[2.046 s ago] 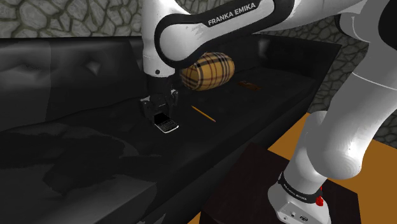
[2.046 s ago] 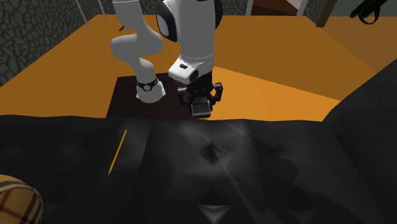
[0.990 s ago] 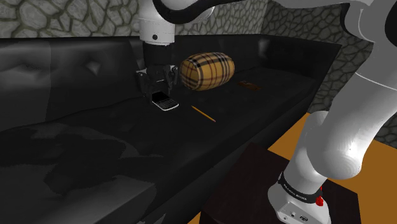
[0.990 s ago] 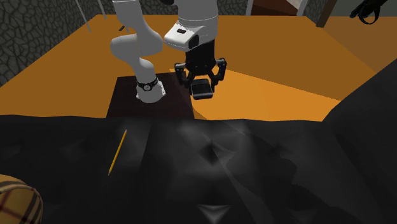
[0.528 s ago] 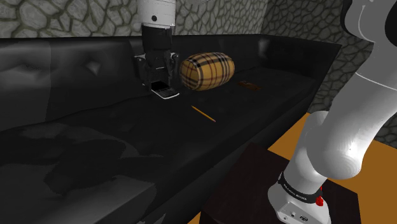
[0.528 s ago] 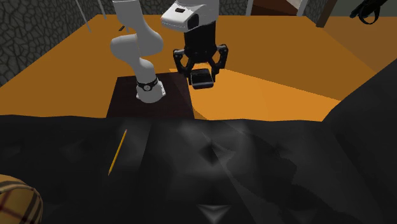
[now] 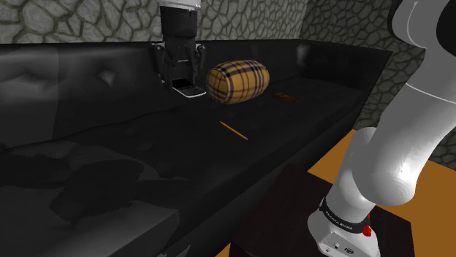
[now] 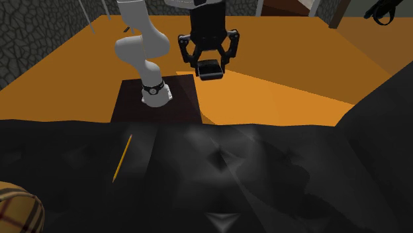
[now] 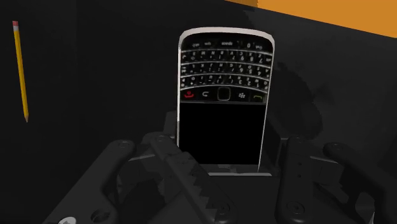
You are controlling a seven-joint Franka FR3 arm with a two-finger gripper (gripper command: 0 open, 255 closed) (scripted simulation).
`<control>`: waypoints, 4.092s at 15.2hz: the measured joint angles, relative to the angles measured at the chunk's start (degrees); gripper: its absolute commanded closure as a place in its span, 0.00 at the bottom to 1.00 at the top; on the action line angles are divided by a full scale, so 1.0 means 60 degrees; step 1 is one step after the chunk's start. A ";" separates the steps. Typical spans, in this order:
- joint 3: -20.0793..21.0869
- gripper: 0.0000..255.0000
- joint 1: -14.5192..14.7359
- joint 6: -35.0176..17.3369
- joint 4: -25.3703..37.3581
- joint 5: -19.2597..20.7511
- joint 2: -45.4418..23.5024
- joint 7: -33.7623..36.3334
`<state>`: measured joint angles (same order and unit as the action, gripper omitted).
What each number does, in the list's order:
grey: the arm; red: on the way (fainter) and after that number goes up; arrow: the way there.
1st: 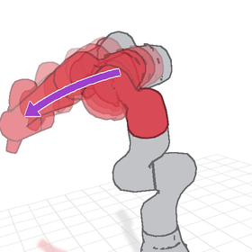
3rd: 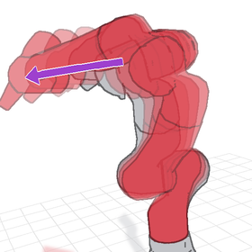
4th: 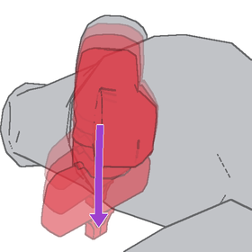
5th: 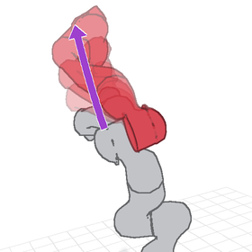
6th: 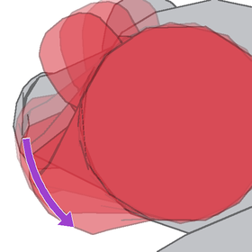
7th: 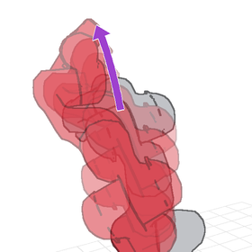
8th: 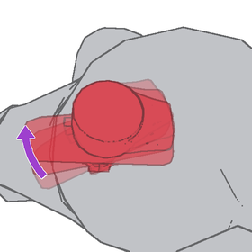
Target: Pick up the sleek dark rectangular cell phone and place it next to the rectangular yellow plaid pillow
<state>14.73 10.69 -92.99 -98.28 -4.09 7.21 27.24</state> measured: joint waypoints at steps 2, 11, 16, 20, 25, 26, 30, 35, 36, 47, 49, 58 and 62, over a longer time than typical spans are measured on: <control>0.0004 1.00 0.0000 0.0258 0.0320 0.0017 -0.0061 0.0027; -0.1031 1.00 -0.0667 0.0402 -0.0613 -0.0047 0.0925 -0.1673; -0.1728 1.00 -0.1072 0.0549 -0.0903 0.0059 0.1302 -0.2762; -0.2375 1.00 -0.1439 0.0620 -0.1034 0.0209 0.1448 -0.3754; -0.3161 1.00 -0.1880 0.0711 -0.1075 0.0416 0.1528 -0.4953; -0.3315 1.00 -0.1964 0.0674 -0.1073 0.0454 0.1483 -0.5189; -0.3934 1.00 -0.2303 0.0769 -0.0714 0.0578 0.1190 -0.6131; -0.4704 1.00 -0.2742 0.0893 -0.0121 0.0657 0.0682 -0.7346; -0.4822 1.00 -0.2812 0.0933 -0.0006 0.0655 0.0599 -0.7537; -0.6401 1.00 -0.3997 0.1282 0.2384 0.0068 -0.1664 -1.0290; -0.6464 1.00 -0.4068 0.1096 0.2208 0.0065 -0.1684 -1.0448; -0.6426 1.00 -0.4016 -0.0100 0.0797 0.0163 -0.1447 -1.0439; -0.6406 1.00 -0.3993 -0.0680 0.0122 0.0202 -0.1343 -1.0424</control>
<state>-23.71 -13.27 -97.06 -97.55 -2.87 -0.85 -35.30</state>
